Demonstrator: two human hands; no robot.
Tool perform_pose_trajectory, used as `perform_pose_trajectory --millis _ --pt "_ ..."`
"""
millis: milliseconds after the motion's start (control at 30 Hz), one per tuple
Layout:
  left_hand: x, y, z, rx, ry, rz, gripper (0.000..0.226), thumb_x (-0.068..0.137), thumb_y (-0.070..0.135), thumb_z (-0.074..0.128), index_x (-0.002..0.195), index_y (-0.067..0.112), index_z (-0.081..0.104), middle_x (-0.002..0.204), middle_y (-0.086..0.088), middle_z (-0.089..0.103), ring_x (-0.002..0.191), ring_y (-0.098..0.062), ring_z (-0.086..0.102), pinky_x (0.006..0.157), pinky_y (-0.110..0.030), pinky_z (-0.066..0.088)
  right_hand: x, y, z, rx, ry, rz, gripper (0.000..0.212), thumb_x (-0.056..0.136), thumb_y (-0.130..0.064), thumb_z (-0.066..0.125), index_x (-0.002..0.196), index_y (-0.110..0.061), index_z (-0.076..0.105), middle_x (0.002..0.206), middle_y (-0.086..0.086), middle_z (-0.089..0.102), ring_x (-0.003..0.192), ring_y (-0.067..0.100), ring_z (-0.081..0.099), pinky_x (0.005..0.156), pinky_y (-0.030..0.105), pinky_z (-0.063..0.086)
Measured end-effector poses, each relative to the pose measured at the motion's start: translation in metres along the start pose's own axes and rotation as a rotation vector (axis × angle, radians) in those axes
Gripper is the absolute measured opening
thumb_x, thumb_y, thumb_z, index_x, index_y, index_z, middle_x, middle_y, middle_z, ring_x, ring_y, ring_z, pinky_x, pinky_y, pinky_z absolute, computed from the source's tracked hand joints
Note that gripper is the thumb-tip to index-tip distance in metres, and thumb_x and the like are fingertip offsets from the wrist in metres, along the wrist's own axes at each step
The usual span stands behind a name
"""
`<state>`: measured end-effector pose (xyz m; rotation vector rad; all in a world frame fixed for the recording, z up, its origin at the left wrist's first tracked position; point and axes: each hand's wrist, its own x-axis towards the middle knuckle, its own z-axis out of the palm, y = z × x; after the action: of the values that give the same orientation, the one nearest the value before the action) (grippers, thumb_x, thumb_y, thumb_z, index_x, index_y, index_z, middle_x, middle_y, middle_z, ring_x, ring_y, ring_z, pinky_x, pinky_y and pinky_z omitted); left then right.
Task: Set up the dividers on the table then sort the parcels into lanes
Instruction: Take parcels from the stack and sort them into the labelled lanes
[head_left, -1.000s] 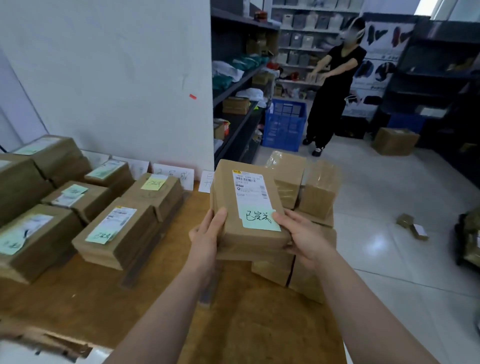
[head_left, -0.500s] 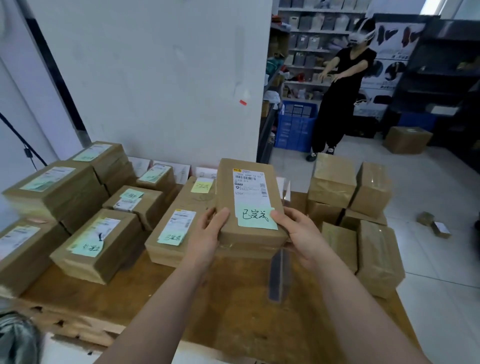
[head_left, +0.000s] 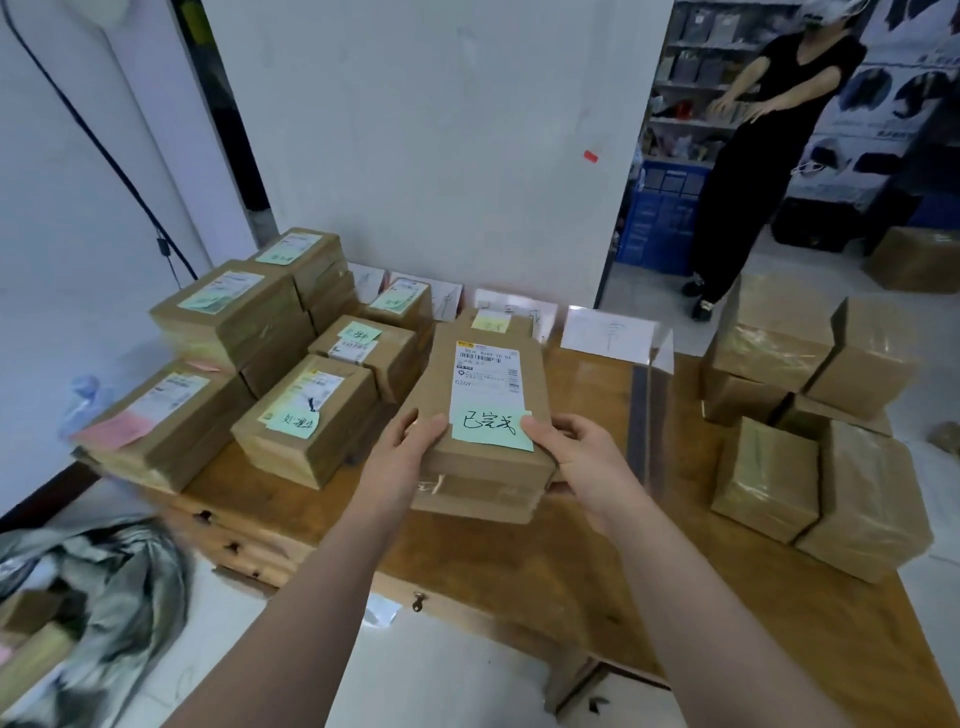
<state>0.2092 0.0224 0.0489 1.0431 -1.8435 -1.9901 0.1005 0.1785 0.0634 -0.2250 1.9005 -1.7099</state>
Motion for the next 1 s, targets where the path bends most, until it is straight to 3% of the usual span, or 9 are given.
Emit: perform_pose_trajectory --millis 100,167,267,367,467,667,867,1000 --pt "-0.007 -0.009 -0.024 0.038 0.019 -0.064 0.083 0.061 0.065 0.064 0.134 0.029 0.052 0.119 -0.001 0.064 0.112 -0.025 0.060 0.105 -0.052 0.042 -0.007 0.014 0.023 0.001 -0.008 0.071 0.038 0.086 -0.036 0.070 0.116 -0.017 0.056 0.104 -0.003 0.068 0.085 0.013 0.069 0.071 0.035 0.061" --pt "-0.011 -0.017 -0.038 0.057 0.012 -0.105 0.065 0.074 0.058 0.063 0.129 0.024 0.055 0.113 -0.003 0.065 0.109 -0.026 0.059 0.102 -0.050 0.041 -0.013 0.025 0.037 -0.004 -0.012 0.115 0.038 0.085 -0.035 0.071 0.114 -0.015 0.055 0.102 -0.001 0.068 0.086 0.015 0.069 0.075 0.039 0.060" --pt "-0.005 -0.029 -0.062 0.079 -0.002 -0.144 0.037 0.088 0.043 0.061 0.118 0.022 0.061 0.111 -0.005 0.065 0.107 -0.025 0.059 0.089 -0.043 0.045 -0.017 0.037 0.057 -0.038 -0.004 0.153 0.038 0.084 -0.036 0.072 0.111 -0.014 0.056 0.103 0.000 0.069 0.088 0.018 0.070 0.080 0.042 0.059" --pt "0.005 -0.039 -0.087 0.121 -0.051 -0.154 0.029 0.089 0.040 0.062 0.110 0.021 0.065 0.109 -0.005 0.067 0.101 -0.022 0.061 0.075 -0.034 0.046 -0.018 0.048 0.079 -0.051 0.025 0.174 0.034 0.083 -0.036 0.074 0.105 -0.016 0.057 0.101 -0.001 0.068 0.087 0.016 0.069 0.081 0.039 0.059" --pt "0.018 -0.048 -0.110 0.199 -0.139 -0.171 0.028 0.089 0.041 0.063 0.107 0.021 0.068 0.106 -0.006 0.070 0.095 -0.022 0.063 0.076 -0.034 0.048 -0.021 0.062 0.102 -0.049 0.064 0.214 0.028 0.083 -0.034 0.074 0.099 -0.018 0.057 0.098 -0.002 0.068 0.086 0.015 0.068 0.078 0.036 0.059" --pt "0.051 -0.066 -0.140 0.301 -0.273 -0.229 0.038 0.091 0.043 0.062 0.121 0.020 0.064 0.102 -0.002 0.070 0.094 -0.021 0.065 0.076 -0.031 0.052 -0.017 0.090 0.141 -0.016 0.186 0.244 0.030 0.083 -0.029 0.075 0.105 -0.014 0.061 0.098 -0.002 0.070 0.083 0.013 0.069 0.062 0.025 0.056" --pt "0.077 -0.090 -0.152 0.336 -0.327 -0.256 0.037 0.091 0.038 0.065 0.125 0.022 0.063 0.105 0.001 0.071 0.098 -0.023 0.066 0.091 -0.043 0.055 -0.008 0.115 0.162 0.023 0.247 0.271 0.011 0.085 -0.020 0.073 0.091 -0.024 0.064 0.092 -0.005 0.071 0.081 0.015 0.070 0.075 0.034 0.060" --pt "0.093 -0.101 -0.154 0.322 -0.365 -0.250 0.041 0.093 0.030 0.065 0.133 0.023 0.059 0.111 0.005 0.072 0.100 -0.020 0.067 0.088 -0.040 0.057 0.003 0.126 0.171 0.016 0.287 0.264 0.020 0.087 -0.012 0.070 0.104 -0.018 0.064 0.090 -0.007 0.070 0.086 0.016 0.069 0.079 0.036 0.059"
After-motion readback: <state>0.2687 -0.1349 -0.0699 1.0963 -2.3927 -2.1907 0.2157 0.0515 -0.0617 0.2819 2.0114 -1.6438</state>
